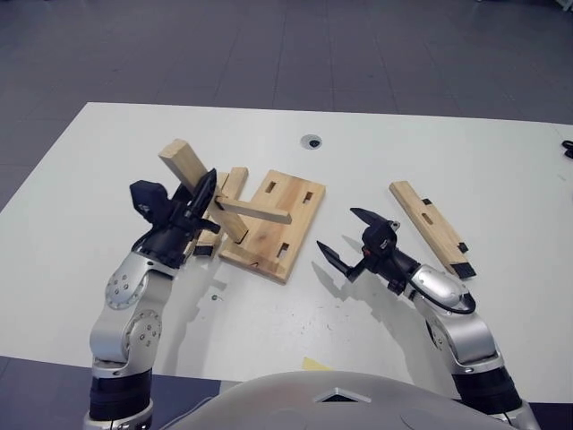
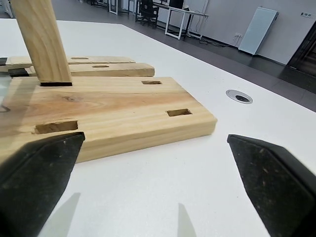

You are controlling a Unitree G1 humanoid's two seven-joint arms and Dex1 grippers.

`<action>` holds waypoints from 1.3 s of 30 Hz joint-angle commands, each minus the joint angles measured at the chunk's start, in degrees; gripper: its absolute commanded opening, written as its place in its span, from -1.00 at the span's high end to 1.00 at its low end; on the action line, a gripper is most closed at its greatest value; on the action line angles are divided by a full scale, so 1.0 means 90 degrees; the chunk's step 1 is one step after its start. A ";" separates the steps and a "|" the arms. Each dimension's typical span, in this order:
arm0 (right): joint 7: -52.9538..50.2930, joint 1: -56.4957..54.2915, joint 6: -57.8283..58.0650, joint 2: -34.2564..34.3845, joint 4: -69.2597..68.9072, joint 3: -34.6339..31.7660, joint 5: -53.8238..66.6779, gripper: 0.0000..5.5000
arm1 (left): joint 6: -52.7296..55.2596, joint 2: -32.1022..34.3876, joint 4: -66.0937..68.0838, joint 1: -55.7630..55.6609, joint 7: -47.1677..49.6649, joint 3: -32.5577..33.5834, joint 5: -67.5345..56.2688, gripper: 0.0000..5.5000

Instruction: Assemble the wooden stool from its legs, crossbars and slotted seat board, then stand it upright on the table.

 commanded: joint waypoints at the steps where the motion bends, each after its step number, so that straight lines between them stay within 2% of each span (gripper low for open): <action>1: 0.0087 -0.0166 0.0040 -0.0066 0.0025 0.0031 -0.0033 -0.96 | 0.0354 0.0322 0.0471 -0.0038 -0.0419 -0.1008 0.0898 0.62; 10: 0.0105 -0.0209 0.0054 -0.0036 0.0045 0.0041 -0.0042 -0.96 | 0.0126 0.0359 0.0717 -0.0362 -0.0406 -0.1094 0.1064 0.62; 11: 0.0099 -0.0199 0.0055 -0.0030 0.0040 0.0041 -0.0041 -0.96 | 0.0093 0.0362 0.0701 -0.0376 -0.0397 -0.1079 0.1076 0.48; 15: 0.0095 -0.0200 0.0049 -0.0030 0.0039 0.0064 -0.0060 -0.96 | 0.0354 0.0314 0.0215 -0.0440 -0.0307 -0.0825 0.0831 0.25; 19: 0.0089 -0.0191 0.0036 -0.0031 0.0055 0.0073 -0.0065 -0.96 | 0.0887 0.0173 -0.0425 -0.1006 -0.0022 -0.0479 0.0372 0.03; 25: 0.0041 -0.0219 0.0023 0.0040 0.0097 0.0127 -0.0089 -0.96 | 0.1773 0.0222 -0.0861 -0.2523 0.0459 0.0380 -0.0572 -0.35; 30: -0.0026 -0.0189 -0.0025 0.0112 0.0136 0.0162 -0.0129 -0.96 | 0.2290 0.0706 -0.0518 -0.4205 0.0765 0.1332 -0.1285 -0.64; 32: -0.0049 -0.0156 -0.0050 0.0138 0.0137 0.0185 -0.0151 -0.96 | 0.2352 0.0939 -0.0210 -0.4917 0.0703 0.1463 -0.1341 -0.76; 36: -0.0070 -0.0182 -0.0053 0.0193 0.0135 0.0192 -0.0167 -0.96 | 0.2310 0.1039 0.0286 -0.5687 0.0494 0.1147 -0.1080 -0.96; 39: -0.0086 -0.0190 -0.0066 0.0223 0.0140 0.0224 -0.0187 -0.96 | 0.2706 0.1039 0.0306 -0.5030 -0.0118 0.0183 -0.1003 -0.96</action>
